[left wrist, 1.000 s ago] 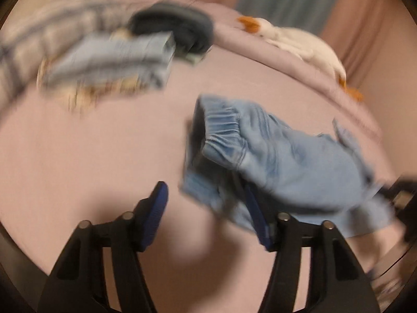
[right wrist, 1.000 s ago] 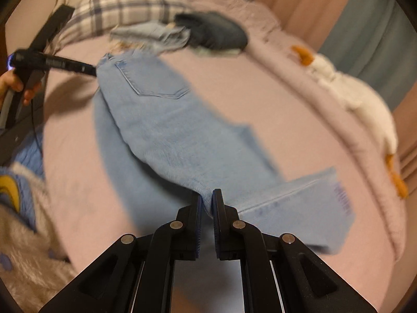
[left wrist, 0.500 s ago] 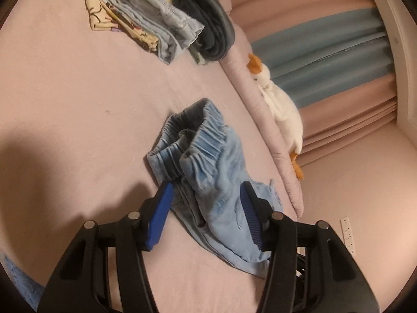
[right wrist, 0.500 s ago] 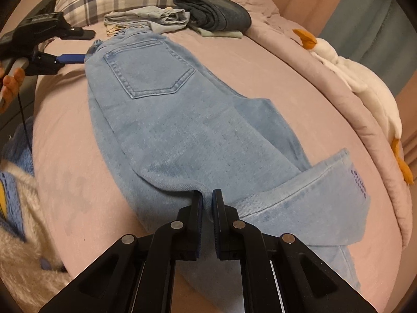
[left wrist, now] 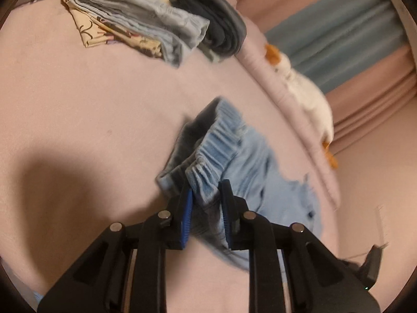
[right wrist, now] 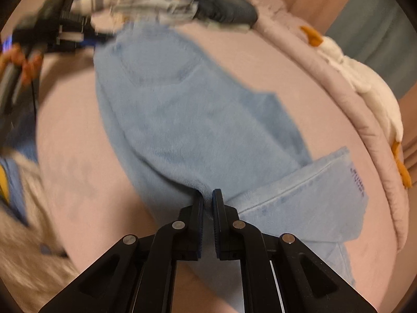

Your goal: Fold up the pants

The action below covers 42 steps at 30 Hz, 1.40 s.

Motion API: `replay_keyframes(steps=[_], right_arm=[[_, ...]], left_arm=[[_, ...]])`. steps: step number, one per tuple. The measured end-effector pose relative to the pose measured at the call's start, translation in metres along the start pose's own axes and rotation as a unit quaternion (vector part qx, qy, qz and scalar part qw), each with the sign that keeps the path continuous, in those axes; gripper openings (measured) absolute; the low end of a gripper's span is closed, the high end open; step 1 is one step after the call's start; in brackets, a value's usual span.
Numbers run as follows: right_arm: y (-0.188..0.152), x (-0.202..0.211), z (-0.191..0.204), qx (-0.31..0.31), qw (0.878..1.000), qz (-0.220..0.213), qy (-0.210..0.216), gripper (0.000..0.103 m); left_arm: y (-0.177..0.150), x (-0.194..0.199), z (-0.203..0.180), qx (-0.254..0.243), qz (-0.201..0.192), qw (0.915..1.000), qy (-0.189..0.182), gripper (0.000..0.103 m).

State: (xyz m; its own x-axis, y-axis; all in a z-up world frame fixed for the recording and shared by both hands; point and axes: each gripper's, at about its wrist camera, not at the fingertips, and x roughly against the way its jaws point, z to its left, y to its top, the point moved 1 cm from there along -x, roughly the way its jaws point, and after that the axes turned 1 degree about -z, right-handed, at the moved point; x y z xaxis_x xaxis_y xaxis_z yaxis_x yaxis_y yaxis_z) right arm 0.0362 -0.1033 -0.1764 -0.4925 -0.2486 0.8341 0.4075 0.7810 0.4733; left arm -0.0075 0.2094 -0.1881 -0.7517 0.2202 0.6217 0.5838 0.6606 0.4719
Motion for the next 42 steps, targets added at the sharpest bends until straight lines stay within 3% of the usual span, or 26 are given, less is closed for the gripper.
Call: replay_keyframes(steps=[3, 5, 6, 10, 13, 15, 18, 23, 25, 27, 31, 33, 35, 39, 42], right_arm=[[-0.002, -0.01, 0.011, 0.016, 1.0, 0.019, -0.01, 0.007], [0.0, -0.008, 0.007, 0.004, 1.0, 0.029, -0.002, 0.007], [0.001, -0.007, 0.003, -0.002, 0.999, 0.035, 0.007, 0.007], [0.009, 0.007, -0.009, -0.024, 0.998, 0.052, 0.038, 0.011], [0.026, 0.024, -0.02, -0.075, 0.991, 0.019, 0.108, 0.023], [0.037, 0.03, -0.019, -0.087, 0.986, 0.004, 0.143, 0.042], [0.052, 0.024, -0.018, -0.097, 0.987, -0.015, 0.127, 0.043], [0.056, -0.025, -0.026, -0.158, 0.986, 0.032, 0.053, 0.043], [0.048, -0.045, -0.025, -0.159, 0.984, 0.066, 0.042, 0.043], [0.044, -0.045, -0.021, -0.147, 0.987, 0.051, 0.039, 0.043], [0.037, -0.036, -0.03, -0.158, 0.985, 0.058, 0.04, 0.043], [0.029, -0.032, -0.037, -0.17, 0.984, 0.051, 0.034, 0.043], [0.014, -0.037, -0.041, -0.179, 0.981, 0.065, 0.03, 0.043], [0.0, -0.035, -0.045, -0.187, 0.98, 0.04, 0.048, 0.043], [-0.006, -0.027, -0.063, -0.235, 0.967, 0.026, 0.094, 0.043]], left_arm=[[-0.001, 0.004, 0.005, -0.013, -0.005, 0.9999, 0.004, 0.028], [0.0, 0.007, 0.008, -0.025, -0.005, 0.9995, 0.021, 0.048], [-0.001, 0.009, 0.01, -0.035, -0.007, 0.9989, 0.031, 0.05], [-0.005, 0.026, 0.01, -0.069, -0.026, 0.9965, 0.041, 0.051], [-0.006, 0.038, -0.004, -0.11, -0.055, 0.9906, 0.059, 0.045], [-0.002, 0.046, -0.01, -0.131, -0.081, 0.9858, 0.066, 0.048], [0.005, 0.051, -0.018, -0.152, -0.098, 0.9811, 0.067, 0.048], [-0.007, 0.03, -0.053, -0.206, -0.067, 0.9762, 0.014, 0.046], [-0.021, 0.015, -0.07, -0.239, -0.047, 0.9699, 0.001, 0.046], [-0.033, 0.003, -0.081, -0.271, -0.029, 0.962, -0.001, 0.046], [-0.055, -0.029, -0.089, -0.334, 0.01, 0.9409, 0.054, 0.046], [-0.059, -0.04, -0.083, -0.346, 0.025, 0.9347, 0.077, 0.047], [-0.059, -0.041, -0.083, -0.348, 0.024, 0.9341, 0.078, 0.047], [-0.055, -0.044, -0.085, -0.347, 0.032, 0.9329, 0.09, 0.047], [-0.05, -0.036, -0.088, -0.334, 0.035, 0.9375, 0.09, 0.047]])
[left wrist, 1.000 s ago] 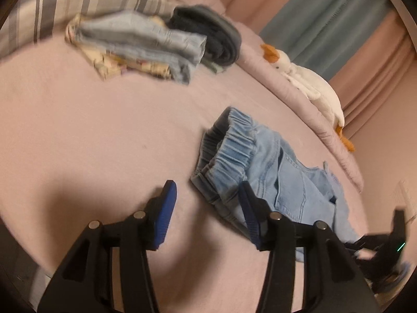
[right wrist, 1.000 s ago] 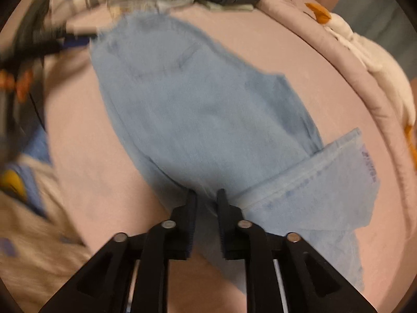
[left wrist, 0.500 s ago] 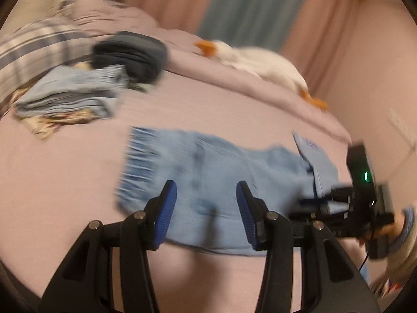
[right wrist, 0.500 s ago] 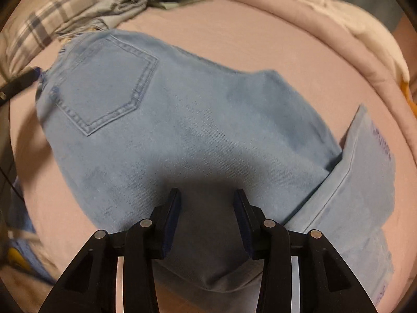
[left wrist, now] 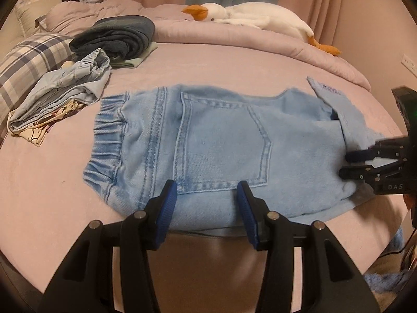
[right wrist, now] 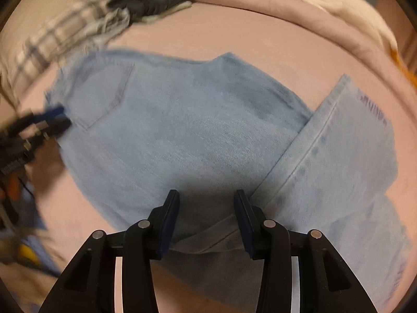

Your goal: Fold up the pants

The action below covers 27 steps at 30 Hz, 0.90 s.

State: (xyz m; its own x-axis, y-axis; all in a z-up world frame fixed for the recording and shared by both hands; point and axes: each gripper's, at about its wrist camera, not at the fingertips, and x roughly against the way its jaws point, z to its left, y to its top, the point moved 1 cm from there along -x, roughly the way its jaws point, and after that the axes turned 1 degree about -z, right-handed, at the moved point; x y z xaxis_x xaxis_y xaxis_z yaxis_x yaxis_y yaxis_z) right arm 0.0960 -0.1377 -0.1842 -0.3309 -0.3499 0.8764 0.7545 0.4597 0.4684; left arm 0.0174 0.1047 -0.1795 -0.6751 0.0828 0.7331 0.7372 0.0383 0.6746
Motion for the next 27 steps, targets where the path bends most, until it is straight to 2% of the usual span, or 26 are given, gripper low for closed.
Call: replay_keyframes(steps=[1, 3, 5, 9, 11, 15, 17, 20, 23, 26, 27], right_arm=[[0.001, 0.01, -0.009, -0.022, 0.999, -0.016, 0.025, 0.043], [0.0, 0.033, -0.034, -0.064, 0.995, -0.054, 0.05, 0.043], [0.0, 0.048, -0.058, -0.102, 0.991, -0.076, 0.049, 0.043], [-0.01, 0.07, -0.103, -0.189, 0.978, -0.092, -0.016, 0.043], [-0.008, 0.074, -0.128, -0.224, 0.969, -0.093, -0.035, 0.043], [0.018, 0.055, -0.158, -0.268, 0.96, -0.078, -0.021, 0.049], [0.035, 0.043, -0.155, -0.272, 0.96, -0.067, -0.018, 0.05], [0.075, 0.011, -0.159, -0.278, 0.959, -0.042, -0.028, 0.05], [0.106, -0.018, -0.166, -0.284, 0.957, -0.021, -0.053, 0.05], [0.119, -0.046, -0.173, -0.282, 0.952, 0.017, -0.121, 0.049], [0.12, -0.049, -0.173, -0.274, 0.952, 0.021, -0.134, 0.045]], left_arm=[[0.0, 0.003, -0.003, 0.004, -0.003, 1.0, -0.006, 0.047], [0.005, 0.012, -0.01, 0.009, -0.012, 0.9996, -0.024, 0.048], [0.01, 0.013, -0.02, 0.009, -0.014, 0.9989, -0.044, 0.049], [0.017, 0.002, -0.053, 0.0, 0.001, 0.9936, -0.113, 0.049], [0.02, -0.007, -0.075, -0.005, 0.017, 0.9875, -0.157, 0.049], [0.023, -0.02, -0.114, -0.024, 0.04, 0.9765, -0.21, 0.049], [0.025, -0.026, -0.136, -0.042, 0.052, 0.971, -0.229, 0.05], [0.024, -0.036, -0.164, -0.071, 0.066, 0.9665, -0.238, 0.05], [0.021, -0.046, -0.187, -0.097, 0.08, 0.9632, -0.237, 0.05], [0.019, -0.053, -0.203, -0.114, 0.088, 0.9613, -0.235, 0.049], [0.018, -0.057, -0.208, -0.121, 0.093, 0.9613, -0.229, 0.048]])
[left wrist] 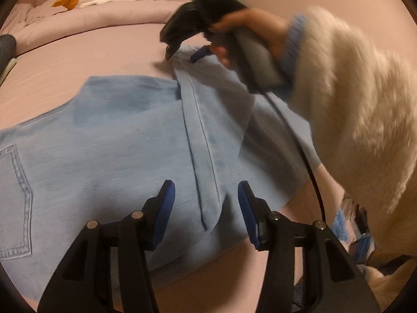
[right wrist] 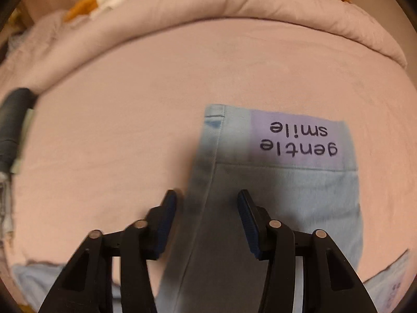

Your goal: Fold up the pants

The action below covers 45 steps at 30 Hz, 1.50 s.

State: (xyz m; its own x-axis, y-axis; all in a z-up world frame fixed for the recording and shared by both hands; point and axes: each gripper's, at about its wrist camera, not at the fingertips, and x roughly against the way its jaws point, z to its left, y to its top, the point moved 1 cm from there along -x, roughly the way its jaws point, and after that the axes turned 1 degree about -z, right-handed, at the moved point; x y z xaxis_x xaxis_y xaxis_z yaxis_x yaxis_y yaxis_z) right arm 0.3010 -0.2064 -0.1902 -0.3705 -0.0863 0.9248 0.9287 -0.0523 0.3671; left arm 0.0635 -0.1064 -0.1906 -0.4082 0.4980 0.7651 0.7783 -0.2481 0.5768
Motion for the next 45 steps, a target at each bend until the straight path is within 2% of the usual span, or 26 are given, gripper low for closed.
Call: replay_keyframes(steps=[1, 2, 3, 4, 5, 6, 8, 11, 15, 18, 22, 24, 26, 27, 28, 29, 30, 32, 35, 37, 38, 42, 45], right_arm=[[0.0, 0.001, 0.001, 0.008, 1.0, -0.007, -0.01, 0.039], [-0.001, 0.003, 0.002, 0.015, 1.0, -0.012, -0.012, 0.024], [-0.003, 0.005, 0.0, 0.015, 1.0, -0.014, 0.005, 0.011], [-0.006, 0.01, -0.005, 0.013, 1.0, -0.02, 0.012, 0.011], [-0.009, 0.017, -0.01, 0.01, 0.999, -0.028, 0.017, 0.011], [-0.013, 0.026, -0.018, 0.003, 0.999, -0.038, 0.027, 0.011], [-0.023, 0.054, -0.04, -0.029, 0.995, -0.065, 0.071, 0.011], [-0.049, 0.116, -0.088, -0.077, 0.981, -0.127, 0.129, 0.011], [-0.103, 0.185, -0.148, -0.123, 0.961, -0.193, 0.153, 0.011], [-0.153, 0.208, -0.186, -0.159, 0.953, -0.208, 0.153, 0.011], [-0.221, 0.183, -0.222, -0.221, 0.95, -0.17, 0.14, 0.011], [-0.244, 0.151, -0.235, -0.263, 0.945, -0.129, 0.149, 0.011], [-0.258, 0.131, -0.246, -0.283, 0.94, -0.12, 0.148, 0.011], [-0.264, 0.124, -0.254, -0.306, 0.932, -0.117, 0.157, 0.011], [-0.269, 0.122, -0.263, -0.335, 0.915, -0.122, 0.188, 0.011], [-0.271, 0.122, -0.27, -0.357, 0.9, -0.131, 0.213, 0.015], [-0.272, 0.123, -0.276, -0.372, 0.89, -0.143, 0.222, 0.023], [-0.268, 0.127, -0.282, -0.381, 0.884, -0.159, 0.22, 0.026], [-0.25, 0.124, -0.284, -0.373, 0.892, -0.158, 0.202, 0.025], [-0.243, 0.122, -0.281, -0.356, 0.906, -0.154, 0.17, 0.008], [-0.237, 0.125, -0.277, -0.344, 0.912, -0.157, 0.158, 0.006], [-0.241, 0.152, -0.276, -0.307, 0.924, -0.195, 0.119, 0.005], [-0.243, 0.145, -0.275, -0.301, 0.931, -0.182, 0.095, 0.005]], left_arm=[[0.0, -0.005, -0.002, -0.004, 0.006, 0.9999, 0.007, 0.042], [0.0, -0.009, -0.005, -0.009, 0.01, 0.9998, 0.013, 0.03], [0.0, -0.012, -0.007, -0.014, 0.012, 0.9997, 0.017, 0.028], [0.0, -0.014, -0.01, -0.018, 0.011, 0.9996, 0.016, 0.025], [0.001, -0.015, -0.012, -0.019, 0.012, 0.9997, 0.012, 0.013], [0.001, -0.016, -0.016, -0.019, 0.015, 0.9997, 0.004, 0.011], [0.002, -0.018, -0.023, -0.029, 0.015, 0.9994, 0.012, 0.011], [-0.001, -0.016, -0.034, -0.041, 0.015, 0.9989, 0.018, 0.01], [0.0, -0.015, -0.044, -0.046, 0.012, 0.9985, 0.025, 0.01], [0.0, -0.014, -0.053, -0.057, 0.011, 0.9977, 0.034, 0.009], [-0.007, -0.013, -0.066, -0.066, 0.016, 0.9968, 0.042, 0.01], [-0.007, -0.012, -0.063, -0.072, 0.025, 0.9957, 0.051, 0.01], [-0.006, -0.018, -0.069, -0.085, 0.032, 0.9939, 0.062, 0.01], [-0.005, -0.019, -0.07, -0.089, 0.035, 0.9933, 0.066, 0.01], [-0.003, -0.02, -0.071, -0.091, 0.036, 0.9928, 0.069, 0.01], [-0.002, -0.021, -0.074, -0.094, 0.038, 0.9923, 0.072, 0.01], [-0.001, -0.022, -0.067, -0.095, 0.039, 0.992, 0.073, 0.01], [-0.003, -0.021, -0.064, -0.102, 0.04, 0.9909, 0.078, 0.01], [-0.005, -0.018, -0.055, -0.114, 0.044, 0.9888, 0.086, 0.008], [-0.006, -0.018, -0.049, -0.127, 0.046, 0.9867, 0.09, 0.008], [-0.008, -0.016, -0.051, -0.136, 0.046, 0.9854, 0.091, 0.008], [-0.016, -0.007, -0.053, -0.163, 0.046, 0.9816, 0.087, 0.008], [-0.019, -0.011, -0.054, -0.184, 0.053, 0.9776, 0.088, 0.008]])
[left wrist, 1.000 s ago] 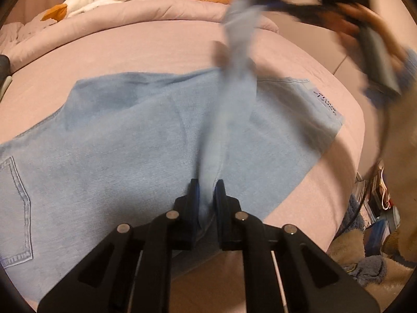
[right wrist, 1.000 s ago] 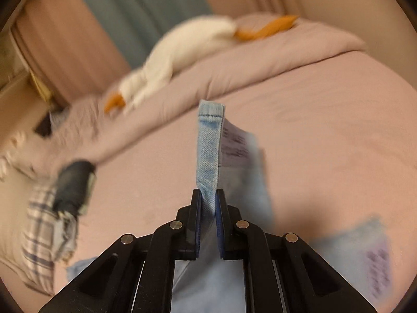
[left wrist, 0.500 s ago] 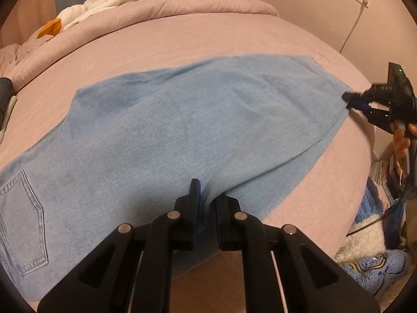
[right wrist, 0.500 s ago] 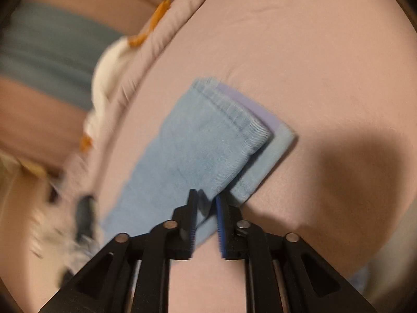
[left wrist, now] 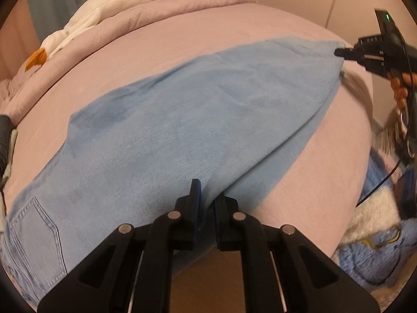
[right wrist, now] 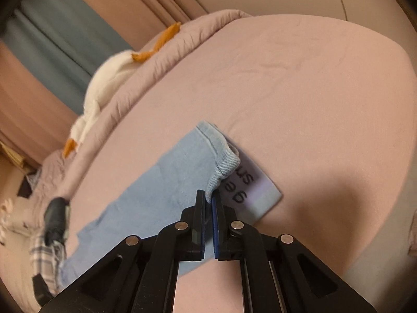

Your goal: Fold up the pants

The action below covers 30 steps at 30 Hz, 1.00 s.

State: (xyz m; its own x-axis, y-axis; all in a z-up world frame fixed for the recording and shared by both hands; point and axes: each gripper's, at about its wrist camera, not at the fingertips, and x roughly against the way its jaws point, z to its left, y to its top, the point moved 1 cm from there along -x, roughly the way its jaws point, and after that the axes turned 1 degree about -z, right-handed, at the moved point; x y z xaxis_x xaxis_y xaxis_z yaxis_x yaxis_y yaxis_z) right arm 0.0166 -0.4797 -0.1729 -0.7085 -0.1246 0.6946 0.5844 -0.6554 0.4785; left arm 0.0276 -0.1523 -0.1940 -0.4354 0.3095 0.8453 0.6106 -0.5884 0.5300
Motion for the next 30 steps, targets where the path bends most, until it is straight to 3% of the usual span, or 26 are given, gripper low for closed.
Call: replay_keyframes(steps=[2, 5, 7, 9, 12, 14, 16, 18, 20, 22, 25, 27, 28, 29, 30], right_arm=[[-0.005, -0.015, -0.009, -0.009, 0.999, 0.018, -0.029, 0.005], [-0.002, -0.031, -0.02, -0.008, 0.999, 0.025, -0.025, 0.005], [0.006, -0.025, -0.02, -0.01, 1.0, 0.021, -0.016, 0.015], [0.014, -0.01, -0.018, 0.014, 0.999, -0.013, -0.046, 0.045], [0.019, 0.011, 0.003, 0.079, 0.992, -0.058, -0.081, 0.049], [0.01, 0.006, 0.031, 0.145, 0.987, -0.04, -0.063, 0.049], [-0.01, -0.007, 0.072, 0.212, 0.977, 0.004, 0.0, 0.048], [-0.035, -0.022, 0.113, 0.268, 0.96, 0.049, 0.062, 0.031], [-0.064, -0.042, 0.155, 0.324, 0.937, 0.091, 0.096, 0.029], [-0.089, -0.061, 0.194, 0.371, 0.913, 0.121, 0.116, 0.028], [-0.122, -0.082, 0.228, 0.433, 0.879, 0.158, 0.125, 0.028], [-0.143, -0.094, 0.23, 0.462, 0.852, 0.216, 0.12, 0.026], [-0.152, -0.097, 0.23, 0.482, 0.837, 0.232, 0.112, 0.026], [-0.157, -0.089, 0.228, 0.507, 0.826, 0.222, 0.111, 0.026], [-0.156, -0.083, 0.226, 0.515, 0.819, 0.227, 0.111, 0.026]], left_arm=[[0.0, -0.003, 0.0, -0.008, 0.002, 1.0, 0.001, 0.009], [-0.001, -0.001, 0.005, -0.003, 0.003, 1.0, -0.001, 0.016], [-0.001, 0.004, 0.009, 0.006, 0.003, 1.0, -0.006, 0.021], [-0.006, 0.016, 0.015, 0.016, -0.004, 0.9998, -0.01, 0.027], [-0.016, 0.044, 0.029, 0.056, -0.034, 0.997, -0.042, 0.038], [-0.02, 0.056, 0.048, 0.101, -0.051, 0.992, -0.057, 0.039], [-0.021, 0.058, 0.069, 0.143, -0.06, 0.9869, -0.046, 0.039], [-0.022, 0.055, 0.091, 0.188, -0.062, 0.9796, -0.035, 0.037], [-0.022, 0.048, 0.109, 0.231, -0.062, 0.9699, -0.045, 0.037], [-0.021, 0.04, 0.119, 0.248, -0.05, 0.9667, -0.04, 0.037], [-0.028, 0.03, 0.118, 0.231, -0.011, 0.9726, -0.024, 0.037], [-0.043, 0.026, 0.11, 0.215, 0.024, 0.9761, -0.022, 0.037], [-0.05, 0.029, 0.107, 0.208, 0.026, 0.9775, -0.026, 0.037], [-0.057, 0.035, 0.103, 0.197, 0.023, 0.9798, -0.03, 0.037], [-0.063, 0.042, 0.101, 0.191, 0.02, 0.9809, -0.033, 0.037]])
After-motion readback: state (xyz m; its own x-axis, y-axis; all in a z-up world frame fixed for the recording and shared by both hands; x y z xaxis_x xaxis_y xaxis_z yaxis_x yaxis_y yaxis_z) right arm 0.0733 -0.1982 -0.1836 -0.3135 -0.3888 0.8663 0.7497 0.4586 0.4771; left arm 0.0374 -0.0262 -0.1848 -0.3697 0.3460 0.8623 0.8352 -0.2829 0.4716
